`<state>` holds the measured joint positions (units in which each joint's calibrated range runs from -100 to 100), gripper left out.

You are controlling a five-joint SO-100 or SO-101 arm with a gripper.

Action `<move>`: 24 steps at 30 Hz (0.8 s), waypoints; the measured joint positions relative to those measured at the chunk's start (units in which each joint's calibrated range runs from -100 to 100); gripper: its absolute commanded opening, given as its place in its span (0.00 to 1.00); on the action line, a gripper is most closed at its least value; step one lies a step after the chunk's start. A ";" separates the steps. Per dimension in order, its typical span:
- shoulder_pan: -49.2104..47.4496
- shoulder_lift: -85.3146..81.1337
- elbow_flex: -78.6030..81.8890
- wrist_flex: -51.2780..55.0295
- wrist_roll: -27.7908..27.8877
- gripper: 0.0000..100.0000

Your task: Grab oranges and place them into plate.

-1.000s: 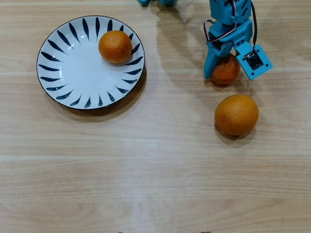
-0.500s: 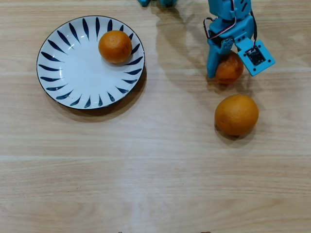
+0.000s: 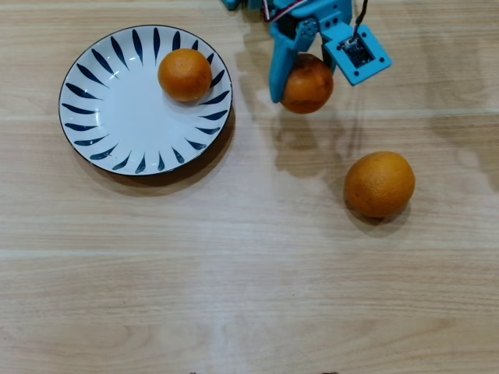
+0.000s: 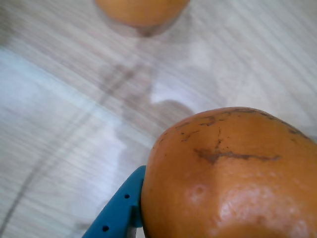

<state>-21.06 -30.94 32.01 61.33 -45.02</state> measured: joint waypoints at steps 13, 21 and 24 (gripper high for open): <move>21.19 -8.29 -0.18 -1.12 17.27 0.31; 35.20 0.93 -0.18 -10.59 21.80 0.32; 38.08 6.69 -0.35 -12.32 22.80 0.32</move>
<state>17.01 -24.25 31.65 49.01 -22.22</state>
